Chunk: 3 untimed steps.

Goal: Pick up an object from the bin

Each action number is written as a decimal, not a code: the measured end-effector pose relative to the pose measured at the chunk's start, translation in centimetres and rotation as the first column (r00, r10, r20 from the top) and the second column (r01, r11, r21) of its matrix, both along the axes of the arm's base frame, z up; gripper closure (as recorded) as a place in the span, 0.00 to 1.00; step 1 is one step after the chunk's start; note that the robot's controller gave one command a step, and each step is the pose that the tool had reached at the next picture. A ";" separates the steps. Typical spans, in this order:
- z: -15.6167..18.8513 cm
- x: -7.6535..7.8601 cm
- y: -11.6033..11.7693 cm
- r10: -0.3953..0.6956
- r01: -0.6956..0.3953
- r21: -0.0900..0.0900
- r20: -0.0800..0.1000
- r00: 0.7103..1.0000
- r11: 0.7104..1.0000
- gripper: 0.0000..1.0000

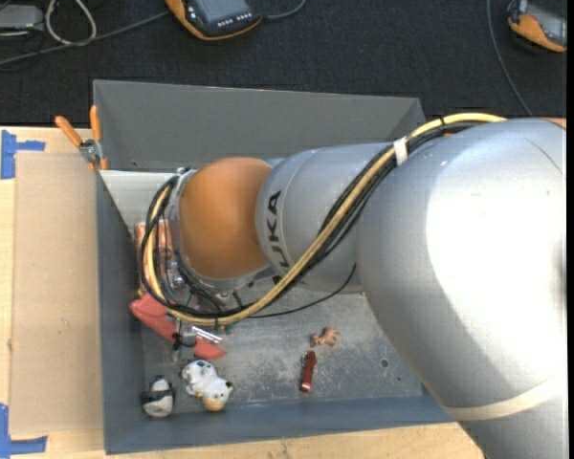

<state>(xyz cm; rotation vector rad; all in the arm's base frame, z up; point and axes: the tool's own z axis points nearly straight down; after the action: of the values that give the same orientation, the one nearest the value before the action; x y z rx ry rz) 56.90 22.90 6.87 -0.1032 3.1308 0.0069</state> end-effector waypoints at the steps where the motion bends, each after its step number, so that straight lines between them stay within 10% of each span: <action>1: 0.0 -0.7 -2.7 -0.137 0.137 -0.005 -0.017 0.990 0.991 1.00; 3: 5.4 -1.0 -2.9 -0.140 0.139 -0.008 -0.024 0.990 0.990 1.00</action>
Offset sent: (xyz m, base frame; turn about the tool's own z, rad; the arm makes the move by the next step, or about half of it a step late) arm 0.0000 0.0000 0.0000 0.0000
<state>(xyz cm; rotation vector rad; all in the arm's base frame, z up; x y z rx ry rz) 55.85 19.97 12.28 0.1168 3.1544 -0.0034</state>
